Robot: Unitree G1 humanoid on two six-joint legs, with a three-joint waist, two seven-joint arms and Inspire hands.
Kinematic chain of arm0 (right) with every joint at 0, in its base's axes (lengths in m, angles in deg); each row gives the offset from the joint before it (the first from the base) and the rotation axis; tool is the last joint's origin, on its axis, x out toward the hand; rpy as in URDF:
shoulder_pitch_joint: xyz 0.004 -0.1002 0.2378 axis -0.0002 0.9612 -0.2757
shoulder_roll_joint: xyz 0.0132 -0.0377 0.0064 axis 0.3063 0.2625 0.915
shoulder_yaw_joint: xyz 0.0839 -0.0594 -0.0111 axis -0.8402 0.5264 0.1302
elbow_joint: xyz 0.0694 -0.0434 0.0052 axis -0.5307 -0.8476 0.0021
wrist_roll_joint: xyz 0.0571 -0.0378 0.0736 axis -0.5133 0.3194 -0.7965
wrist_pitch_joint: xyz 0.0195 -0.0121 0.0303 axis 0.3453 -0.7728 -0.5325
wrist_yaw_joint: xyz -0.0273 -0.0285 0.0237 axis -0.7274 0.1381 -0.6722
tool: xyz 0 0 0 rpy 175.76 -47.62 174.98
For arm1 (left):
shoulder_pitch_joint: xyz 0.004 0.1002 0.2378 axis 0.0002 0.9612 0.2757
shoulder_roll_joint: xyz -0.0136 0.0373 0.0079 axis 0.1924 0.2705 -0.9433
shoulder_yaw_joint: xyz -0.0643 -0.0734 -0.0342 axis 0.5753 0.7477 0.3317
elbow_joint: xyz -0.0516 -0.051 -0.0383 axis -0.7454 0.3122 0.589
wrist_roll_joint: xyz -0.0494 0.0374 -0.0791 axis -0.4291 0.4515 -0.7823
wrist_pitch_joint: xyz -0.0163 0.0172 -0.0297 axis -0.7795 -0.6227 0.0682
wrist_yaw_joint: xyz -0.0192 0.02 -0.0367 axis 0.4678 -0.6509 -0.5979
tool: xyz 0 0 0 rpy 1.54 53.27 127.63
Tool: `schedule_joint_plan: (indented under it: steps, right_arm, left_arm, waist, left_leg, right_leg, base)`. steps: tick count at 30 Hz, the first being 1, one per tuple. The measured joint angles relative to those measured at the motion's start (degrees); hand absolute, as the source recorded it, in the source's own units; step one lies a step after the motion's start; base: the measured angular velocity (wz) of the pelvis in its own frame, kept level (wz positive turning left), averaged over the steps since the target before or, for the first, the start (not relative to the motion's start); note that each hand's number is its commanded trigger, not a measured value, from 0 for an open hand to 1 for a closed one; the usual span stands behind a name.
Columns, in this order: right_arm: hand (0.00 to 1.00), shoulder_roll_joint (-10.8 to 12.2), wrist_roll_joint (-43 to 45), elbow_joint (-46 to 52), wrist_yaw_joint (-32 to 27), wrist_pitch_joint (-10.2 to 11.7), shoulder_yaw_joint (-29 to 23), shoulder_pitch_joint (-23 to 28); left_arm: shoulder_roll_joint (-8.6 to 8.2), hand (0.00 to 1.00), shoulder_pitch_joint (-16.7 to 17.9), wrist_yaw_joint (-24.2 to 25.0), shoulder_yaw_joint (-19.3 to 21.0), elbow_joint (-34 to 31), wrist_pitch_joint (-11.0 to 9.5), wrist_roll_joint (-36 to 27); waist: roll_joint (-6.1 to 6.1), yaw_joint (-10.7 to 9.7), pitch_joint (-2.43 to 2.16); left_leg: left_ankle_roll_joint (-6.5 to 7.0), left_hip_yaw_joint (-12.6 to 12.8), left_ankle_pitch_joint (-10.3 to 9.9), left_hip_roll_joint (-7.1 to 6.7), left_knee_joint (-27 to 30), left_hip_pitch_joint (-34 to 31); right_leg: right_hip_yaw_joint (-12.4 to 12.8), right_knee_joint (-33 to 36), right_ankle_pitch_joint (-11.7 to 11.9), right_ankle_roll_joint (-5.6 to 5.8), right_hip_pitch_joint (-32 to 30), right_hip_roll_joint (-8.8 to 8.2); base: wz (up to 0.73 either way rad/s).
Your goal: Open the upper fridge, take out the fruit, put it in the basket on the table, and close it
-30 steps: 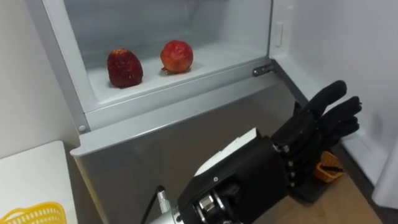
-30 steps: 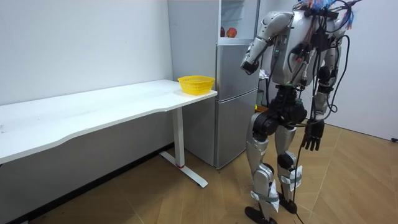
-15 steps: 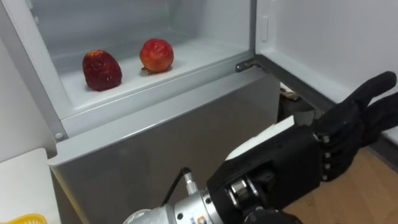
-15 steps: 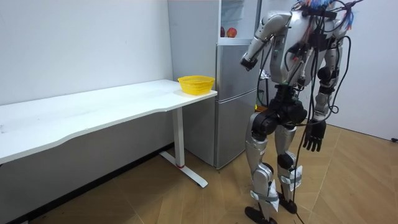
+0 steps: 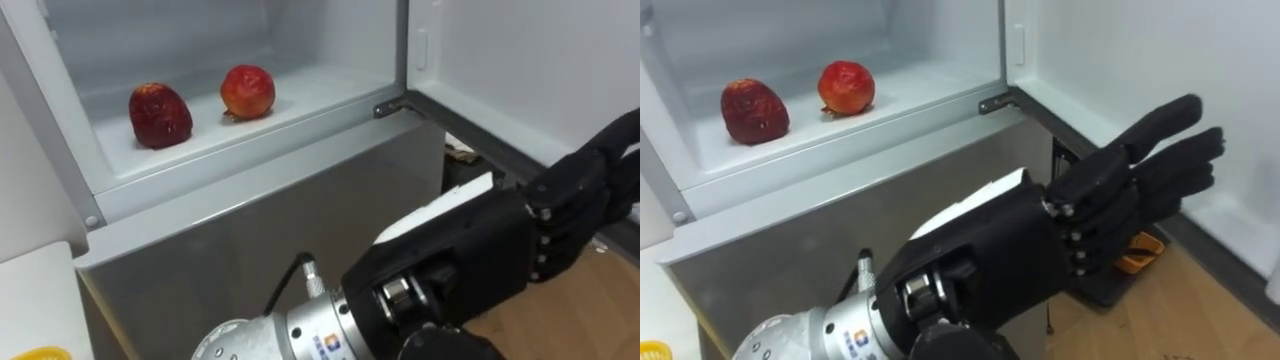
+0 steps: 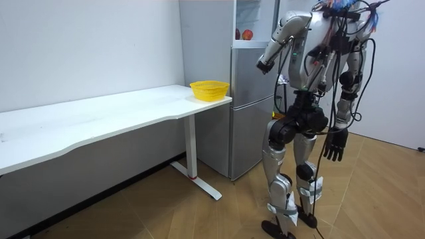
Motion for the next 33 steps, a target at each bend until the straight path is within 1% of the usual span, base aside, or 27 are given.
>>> schedule_joint_plan:
  steps: [2,3,5,6,8,9,11,12,13,14,15,16,17,18,20,21,22,23,24,25,26,27,28,29,30,32,33]
  right_arm:
    - [0.00,0.1,0.0,0.1,0.0,0.1,0.0,0.4]
    - [0.00,0.0,0.0,0.1,0.1,0.1,0.0,0.4]
    - [0.00,0.1,0.4,-0.3,0.1,0.3,0.0,0.5]
    - [0.00,0.1,0.5,-0.3,0.0,0.3,0.0,0.6]
    - [0.00,0.1,0.4,-0.2,-0.3,0.5,0.0,0.7]
    - [0.00,0.1,0.4,-0.2,-0.5,0.5,0.0,0.6]
    - [0.00,0.3,0.8,0.0,-1.2,0.4,0.0,1.0]
    - [0.00,0.4,1.2,0.0,-1.3,0.4,0.0,1.2]
    - [0.00,0.7,2.0,0.0,-1.3,0.4,0.0,1.6]
    - [0.00,0.9,3.1,-0.3,-1.1,0.4,0.0,1.9]
    - [0.00,1.1,3.7,-0.4,-1.1,0.3,0.0,1.9]
    - [0.00,1.4,4.5,-0.5,-1.3,0.4,0.0,1.9]
    - [0.00,1.7,5.1,-0.5,-1.7,0.6,0.0,1.7]
    - [0.00,1.8,5.1,-0.5,-1.9,0.7,0.0,1.6]
    - [0.00,1.9,5.1,-0.5,-3.0,1.3,0.0,1.3]
    - [0.00,1.8,5.1,-0.4,-3.2,1.3,0.0,1.2]
    - [0.00,1.8,5.3,-0.5,-3.6,1.3,0.0,0.7]
    - [0.00,1.8,5.8,-0.2,-3.7,1.4,0.0,0.8]
    - [0.00,1.8,6.0,-0.2,-3.9,1.5,0.0,0.8]
    - [0.00,1.9,6.0,-0.2,-4.1,1.8,-0.2,0.8]
    - [0.00,1.9,5.9,-0.1,-4.1,2.0,-0.6,1.0]
    - [0.00,1.9,5.8,-0.2,-4.2,2.2,-0.7,1.3]
    - [0.00,2.0,5.8,-0.3,-4.1,2.5,-1.3,1.7]
    - [0.00,2.1,6.0,-0.3,-4.1,2.5,-2.3,2.1]
    - [0.00,2.1,6.1,-0.3,-4.1,2.5,-2.7,2.3]
    - [0.00,2.3,6.4,-0.4,-4.0,2.5,-3.4,3.6]
    - [0.00,2.3,6.4,-0.4,-4.0,2.5,-3.4,3.9]
  left_arm:
    - [0.29,0.00,1.1,-0.5,1.3,-0.8,0.3,2.6]
    - [0.34,0.00,1.3,-0.6,1.9,-1.2,0.3,2.9]
    - [1.16,0.00,1.4,-1.4,4.6,-1.8,0.2,5.4]
    - [1.35,0.00,1.6,-1.9,5.2,-1.8,0.2,6.3]
    - [1.93,0.00,3.9,-2.6,8.2,-2.5,0.2,6.9]
    - [2.26,0.00,4.6,-3.1,8.7,-2.8,0.2,6.9]
    - [3.73,0.00,8.6,-4.4,11.7,-5.3,0.3,6.9]
    - [4.00,0.00,9.7,-4.4,12.7,-5.9,0.3,7.0]
    - [4.25,0.00,11.6,-4.6,14.8,-6.7,0.3,7.0]
    - [4.21,0.00,12.7,-5.1,16.5,-6.9,0.3,7.3]
    - [4.21,0.00,13.2,-5.6,17.2,-6.9,0.2,7.9]
    - [4.16,0.00,13.9,-6.4,18.5,-6.9,0.2,9.3]
    - [4.07,0.00,14.3,-7.2,19.6,-6.9,0.2,10.6]
    - [4.00,0.00,14.5,-7.7,20.3,-7.1,0.2,11.6]
    - [3.70,0.00,15.7,-11.0,22.4,-8.2,-0.2,14.2]
    - [3.70,0.00,16.2,-12.0,22.8,-8.5,-0.3,14.2]
    - [3.72,0.00,17.4,-13.4,23.6,-9.1,-0.8,14.2]
    - [3.68,0.00,18.9,-14.2,24.9,-9.1,-1.4,14.2]
    - [3.66,0.00,19.9,-14.6,25.8,-9.2,-1.6,14.2]
    - [3.69,0.00,21.9,-15.7,27.9,-9.2,-1.6,14.2]
    - [3.68,0.00,23.6,-17.1,30.0,-9.3,-1.6,14.2]
    - [3.69,0.00,24.3,-18.0,31.0,-9.4,-1.6,14.2]
    - [3.68,0.00,25.7,-19.6,33.5,-10.0,-1.6,14.2]
    - [3.63,0.00,27.0,-21.6,36.2,-10.4,-2.1,14.2]
    - [3.59,0.00,27.6,-22.6,37.5,-10.4,-2.5,14.2]
    - [2.67,0.00,30.9,-26.5,42.8,-10.1,-3.9,14.2]
    - [2.30,0.00,31.7,-27.4,43.9,-10.1,-4.0,14.2]
  waist:
    - [0.03,1.5,-0.02]
    - [0.04,1.8,-0.03]
    - [-0.09,3.0,0.05]
    - [-0.17,3.3,0.07]
    - [-0.25,4.7,0.06]
    - [-0.25,5.4,0.06]
    - [-0.40,7.2,0.02]
    - [-0.53,7.5,0.00]
    - [-0.88,8.1,-0.08]
    - [-1.33,8.9,-0.11]
    - [-1.57,9.3,-0.22]
    - [-1.81,10.2,-0.41]
    - [-2.19,11.1,-0.44]
    - [-2.16,11.7,-0.54]
    - [-2.26,13.4,-0.54]
    - [-2.23,13.6,-0.57]
    - [-2.25,14.0,-0.57]
    - [-2.40,15.0,-0.52]
    - [-2.16,15.3,-0.67]
    - [-2.06,15.6,-0.65]
    - [-2.13,16.1,-0.59]
    - [-2.09,16.5,-0.63]
    - [-2.07,17.1,-0.63]
    - [-1.97,17.2,-0.60]
    - [-1.92,17.5,-0.57]
    - [-1.80,18.4,-0.56]
    - [-1.83,18.6,-0.55]
  left_leg:
    - [-0.03,0.0,0.0,0.00,0.0,0.1]
    - [-0.05,-0.2,0.0,0.00,0.0,0.0]
    - [-0.05,-1.1,0.0,-0.07,0.0,0.5]
    - [-0.06,-1.5,0.0,-0.10,0.0,0.6]
    - [-0.11,-1.7,0.1,-0.12,0.0,0.7]
    - [-0.14,-1.9,0.1,-0.15,0.0,0.7]
    - [-0.22,-2.3,0.2,-0.15,0.0,0.7]
    - [-0.25,-2.6,0.2,-0.17,0.0,0.8]
    - [-0.30,-3.4,0.2,-0.24,0.0,0.8]
    - [-0.31,-4.3,0.2,-0.29,0.3,0.8]
    - [-0.31,-4.8,0.2,-0.31,0.4,0.8]
    - [-0.33,-5.3,0.2,-0.32,0.5,0.8]
    - [-0.36,-6.2,0.3,-0.39,0.6,0.8]
    - [-0.39,-6.4,0.3,-0.39,0.6,0.7]
    - [-0.42,-6.9,0.3,-0.41,0.7,0.8]
    - [-0.42,-7.1,0.3,-0.43,0.8,0.8]
    - [-0.42,-7.6,0.3,-0.49,0.8,0.9]
    - [-0.43,-7.8,0.3,-0.50,0.8,1.0]
    - [-0.44,-7.8,0.3,-0.47,0.9,1.1]
    - [-0.47,-8.0,0.3,-0.46,0.8,1.6]
    - [-0.48,-8.2,0.3,-0.48,0.8,2.0]
    - [-0.48,-8.4,0.3,-0.54,0.8,2.1]
    - [-0.48,-8.9,0.3,-0.71,0.8,2.0]
    - [-0.53,-9.7,0.4,-0.86,0.8,1.8]
    - [-0.53,-9.8,0.4,-0.91,0.8,1.8]
    - [-0.53,-10.3,0.4,-1.10,0.9,2.0]
    - [-0.53,-10.5,0.4,-1.18,0.8,2.0]
  right_leg:
    - [0.0,0.0,0.0,-0.02,-0.4,0.00]
    - [-0.1,0.0,0.0,-0.02,-0.3,0.00]
    - [-0.8,-0.1,0.0,-0.02,0.6,-0.07]
    - [-1.2,-0.1,0.0,-0.01,0.7,-0.15]
    - [-1.8,-0.1,-0.2,-0.07,1.0,-0.23]
    - [-1.9,-0.1,-0.2,-0.09,1.0,-0.24]
    - [-2.2,-0.1,-0.2,-0.14,1.5,-0.24]
    - [-2.4,-0.1,-0.3,-0.15,1.7,-0.26]
    - [-3.5,-0.2,-0.4,-0.18,2.2,-0.42]
    - [-4.6,-0.4,-0.4,-0.18,2.4,-0.54]
    - [-5.0,-0.7,-0.4,-0.18,2.7,-0.58]
    - [-5.6,-0.9,-0.4,-0.18,3.3,-0.62]
    - [-6.5,-1.0,-0.4,-0.19,3.6,-0.70]
    - [-6.8,-1.0,-0.4,-0.19,3.7,-0.70]
    - [-7.9,-1.0,-0.4,-0.19,4.0,-0.80]
    - [-8.2,-1.0,-0.4,-0.19,4.1,-0.83]
    - [-8.7,-1.0,-0.4,-0.19,4.4,-0.89]
    - [-9.8,-1.0,-0.4,-0.20,4.7,-0.96]
    - [-10.4,-1.0,-0.4,-0.20,5.0,-1.00]
    - [-11.8,-1.0,-0.4,-0.21,5.6,-1.07]
    - [-12.5,-1.1,-0.6,-0.23,5.8,-1.16]
    - [-12.7,-1.1,-0.7,-0.24,5.9,-1.20]
    - [-12.7,-1.1,-0.9,-0.31,6.0,-1.28]
    - [-13.0,-1.2,-1.0,-0.32,6.1,-1.36]
    - [-13.1,-1.2,-1.1,-0.35,6.2,-1.40]
    - [-13.9,-1.2,-1.4,-0.34,6.7,-1.56]
    - [-14.1,-1.1,-1.5,-0.32,6.8,-1.62]
  base:
    - [0.00]
    - [0.04]
    - [0.15]
    - [0.19]
    - [0.11]
    - [0.03]
    - [0.08]
    - [0.26]
    - [0.36]
    - [0.39]
    - [0.34]
    - [0.33]
    - [0.31]
    - [0.19]
    - [0.11]
    - [0.19]
    - [0.17]
    - [0.11]
    - [0.06]
    - [0.06]
    - [0.10]
    - [0.13]
    - [0.20]
    - [0.18]
    - [0.16]
    - [0.12]
    - [0.14]
